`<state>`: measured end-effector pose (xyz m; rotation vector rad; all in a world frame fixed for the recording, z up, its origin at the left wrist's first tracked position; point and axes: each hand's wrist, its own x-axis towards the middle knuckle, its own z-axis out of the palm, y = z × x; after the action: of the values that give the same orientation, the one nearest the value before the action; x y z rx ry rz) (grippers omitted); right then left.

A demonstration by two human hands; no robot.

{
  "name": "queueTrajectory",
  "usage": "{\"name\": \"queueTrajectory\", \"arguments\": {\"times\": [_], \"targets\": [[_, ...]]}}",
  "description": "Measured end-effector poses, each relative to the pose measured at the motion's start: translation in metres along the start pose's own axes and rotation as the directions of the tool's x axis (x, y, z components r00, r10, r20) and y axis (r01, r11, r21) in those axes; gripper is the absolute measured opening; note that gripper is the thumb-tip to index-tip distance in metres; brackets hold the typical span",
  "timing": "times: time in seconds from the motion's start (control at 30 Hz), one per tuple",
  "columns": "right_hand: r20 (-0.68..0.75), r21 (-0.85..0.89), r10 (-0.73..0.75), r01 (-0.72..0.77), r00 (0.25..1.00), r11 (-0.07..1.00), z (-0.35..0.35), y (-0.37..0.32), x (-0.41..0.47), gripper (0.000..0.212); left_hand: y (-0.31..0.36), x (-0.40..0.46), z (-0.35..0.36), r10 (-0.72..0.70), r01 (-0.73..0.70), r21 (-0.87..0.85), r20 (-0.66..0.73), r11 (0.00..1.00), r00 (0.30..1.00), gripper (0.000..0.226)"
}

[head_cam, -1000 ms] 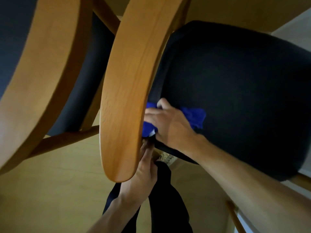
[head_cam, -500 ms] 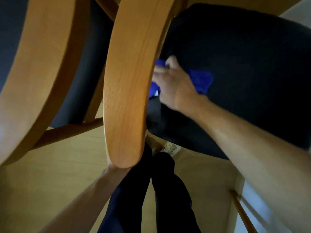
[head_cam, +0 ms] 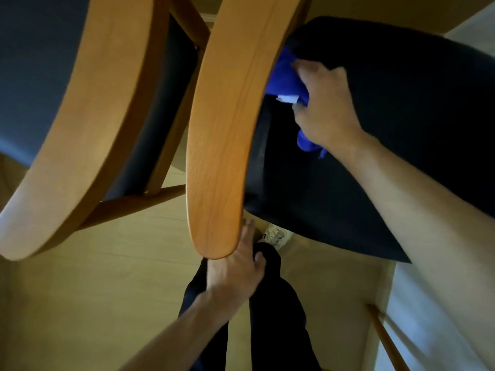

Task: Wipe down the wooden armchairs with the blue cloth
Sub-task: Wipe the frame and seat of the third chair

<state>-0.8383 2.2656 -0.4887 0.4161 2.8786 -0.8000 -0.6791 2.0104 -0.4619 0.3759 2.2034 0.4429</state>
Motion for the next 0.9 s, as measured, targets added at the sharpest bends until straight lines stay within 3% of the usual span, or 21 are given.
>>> {"name": "queueTrajectory", "arguments": {"times": [0.1, 0.23, 0.4, 0.47, 0.53, 0.6, 0.67, 0.73, 0.8, 0.9], "targets": [[0.152, -0.116, -0.101, 0.120, 0.983, 0.986, 0.018, -0.001, -0.012, 0.057, 0.025, 0.031, -0.007, 0.024, -0.015, 0.078, -0.113, 0.997, 0.993, 0.065], [0.367, 0.067, -0.292, 0.288, 0.883, 0.955, 0.033, -0.010, -0.081, 0.068, 0.015, 0.039, -0.009, -0.010, 0.020, 0.116, -0.089, 0.993, 0.996, 0.065], [0.495, 0.172, -0.301, 0.248, 0.815, 0.953, 0.025, -0.019, -0.083, 0.060, 0.002, 0.041, -0.014, 0.004, 0.006, 0.101, -0.098, 0.995, 0.995, 0.066], [0.394, 0.148, -0.269, 0.228, 0.879, 0.962, 0.013, -0.016, -0.052, 0.059, -0.002, 0.042, -0.013, 0.001, 0.009, 0.100, -0.093, 0.995, 0.996, 0.067], [0.116, 0.105, -0.152, 0.140, 0.982, 0.984, 0.003, -0.008, -0.022, 0.052, 0.001, 0.042, -0.013, 0.005, 0.005, 0.113, -0.088, 0.994, 0.996, 0.065], [-0.053, 0.063, -0.006, 0.009, 0.999, 0.998, 0.005, -0.006, -0.006, 0.037, 0.007, 0.043, -0.012, 0.027, -0.012, 0.139, -0.106, 0.990, 0.994, 0.063], [0.048, -0.098, -0.042, 0.047, 0.998, 0.994, 0.021, -0.012, -0.010, 0.038, 0.013, 0.043, -0.011, 0.054, -0.036, 0.158, -0.105, 0.987, 0.993, 0.062], [0.258, -0.147, -0.170, 0.213, 0.951, 0.966, 0.041, -0.020, -0.039, 0.054, 0.015, 0.045, -0.012, 0.067, -0.044, 0.189, -0.116, 0.981, 0.991, 0.060], [0.378, -0.019, -0.233, 0.258, 0.896, 0.966, 0.050, -0.024, -0.083, 0.056, 0.014, 0.048, -0.016, 0.070, -0.042, 0.198, -0.135, 0.979, 0.988, 0.051], [0.439, 0.176, -0.180, 0.112, 0.880, 0.978, 0.039, -0.024, -0.127, 0.057, 0.013, 0.050, -0.020, 0.112, -0.087, 0.202, -0.115, 0.975, 0.987, 0.039]]}}
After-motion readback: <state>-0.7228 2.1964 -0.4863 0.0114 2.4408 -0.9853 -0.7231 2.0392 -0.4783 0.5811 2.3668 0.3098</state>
